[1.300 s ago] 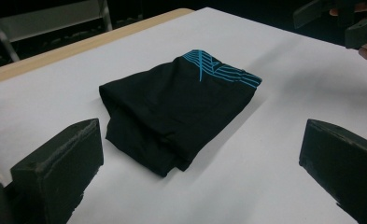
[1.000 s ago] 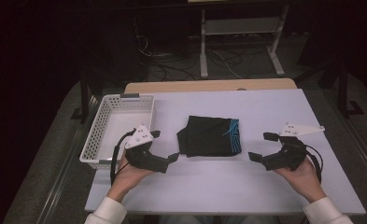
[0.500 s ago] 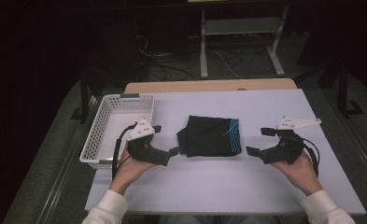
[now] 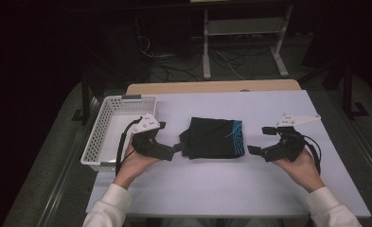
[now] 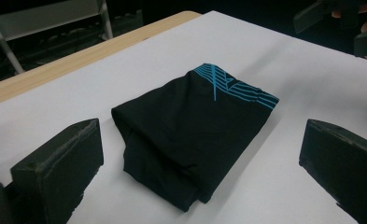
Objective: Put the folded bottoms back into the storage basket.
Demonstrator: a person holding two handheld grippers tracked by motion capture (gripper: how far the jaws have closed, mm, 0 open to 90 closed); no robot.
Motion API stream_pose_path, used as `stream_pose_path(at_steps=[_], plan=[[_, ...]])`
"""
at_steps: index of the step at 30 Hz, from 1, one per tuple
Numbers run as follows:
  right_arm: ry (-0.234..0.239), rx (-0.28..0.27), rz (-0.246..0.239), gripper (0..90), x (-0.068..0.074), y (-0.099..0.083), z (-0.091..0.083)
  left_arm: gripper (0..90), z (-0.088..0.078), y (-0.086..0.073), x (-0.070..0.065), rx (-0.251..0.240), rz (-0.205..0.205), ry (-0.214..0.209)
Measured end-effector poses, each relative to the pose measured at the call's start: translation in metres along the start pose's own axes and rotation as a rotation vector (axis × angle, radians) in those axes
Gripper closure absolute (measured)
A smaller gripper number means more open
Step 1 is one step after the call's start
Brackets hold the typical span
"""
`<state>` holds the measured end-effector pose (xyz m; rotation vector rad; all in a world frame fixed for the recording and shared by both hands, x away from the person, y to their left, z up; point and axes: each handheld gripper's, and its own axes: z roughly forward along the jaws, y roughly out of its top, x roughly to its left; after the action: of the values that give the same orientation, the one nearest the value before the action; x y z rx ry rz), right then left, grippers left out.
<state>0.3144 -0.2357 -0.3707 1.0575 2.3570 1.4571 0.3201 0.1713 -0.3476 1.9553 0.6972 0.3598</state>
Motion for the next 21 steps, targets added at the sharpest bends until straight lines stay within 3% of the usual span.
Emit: stream_pose_path(at_steps=[21], plan=[[-0.002,0.03,-0.012,0.0,-0.005,0.016,0.009,0.0,0.015,0.018,0.007,0.028,0.024,-0.011]])
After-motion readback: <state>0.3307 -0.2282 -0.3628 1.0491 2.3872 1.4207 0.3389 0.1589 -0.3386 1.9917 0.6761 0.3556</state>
